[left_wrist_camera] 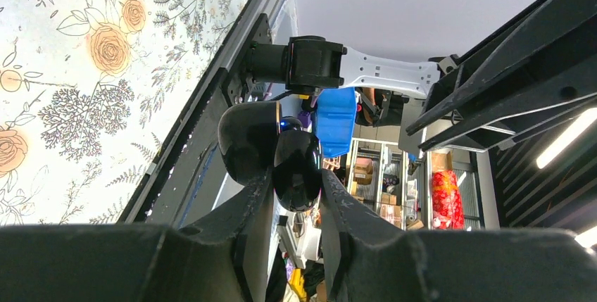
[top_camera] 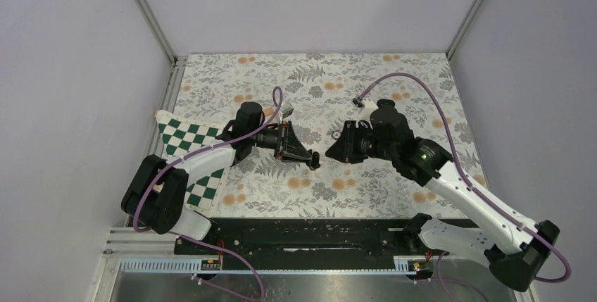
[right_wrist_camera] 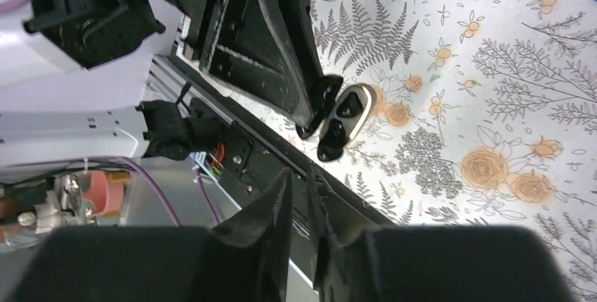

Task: Insert the wireless bluetooth earbuds into the charging case
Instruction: Insert the left earbud into the left side groove of the charging case, then adjust the left earbud in the left side groove of the charging case.

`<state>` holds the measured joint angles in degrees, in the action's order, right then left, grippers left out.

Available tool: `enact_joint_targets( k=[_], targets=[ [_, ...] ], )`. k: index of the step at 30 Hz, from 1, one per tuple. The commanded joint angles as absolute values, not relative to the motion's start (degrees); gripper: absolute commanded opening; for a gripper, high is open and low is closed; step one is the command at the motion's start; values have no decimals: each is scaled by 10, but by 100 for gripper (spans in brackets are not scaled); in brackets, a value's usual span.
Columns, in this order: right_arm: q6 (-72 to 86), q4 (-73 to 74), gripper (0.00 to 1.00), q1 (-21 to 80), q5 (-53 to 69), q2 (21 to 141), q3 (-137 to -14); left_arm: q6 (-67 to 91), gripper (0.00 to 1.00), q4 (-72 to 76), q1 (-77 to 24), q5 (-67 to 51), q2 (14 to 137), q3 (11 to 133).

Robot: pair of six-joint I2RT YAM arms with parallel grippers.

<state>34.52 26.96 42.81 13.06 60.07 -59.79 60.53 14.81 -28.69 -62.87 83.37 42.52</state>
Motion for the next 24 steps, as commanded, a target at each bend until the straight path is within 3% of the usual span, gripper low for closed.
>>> enact_joint_targets(
  k=[1, 10, 24],
  targets=[
    [379, 227, 15, 434, 123, 557, -543, 612, 0, 176, -285, -628, 830, 444],
    [403, 190, 12, 496, 92, 581, -492, 626, 0, 193, -285, -625, 831, 440],
    [397, 190, 12, 498, 60, 614, -507, 628, 0, 196, -285, -625, 818, 432]
  ],
)
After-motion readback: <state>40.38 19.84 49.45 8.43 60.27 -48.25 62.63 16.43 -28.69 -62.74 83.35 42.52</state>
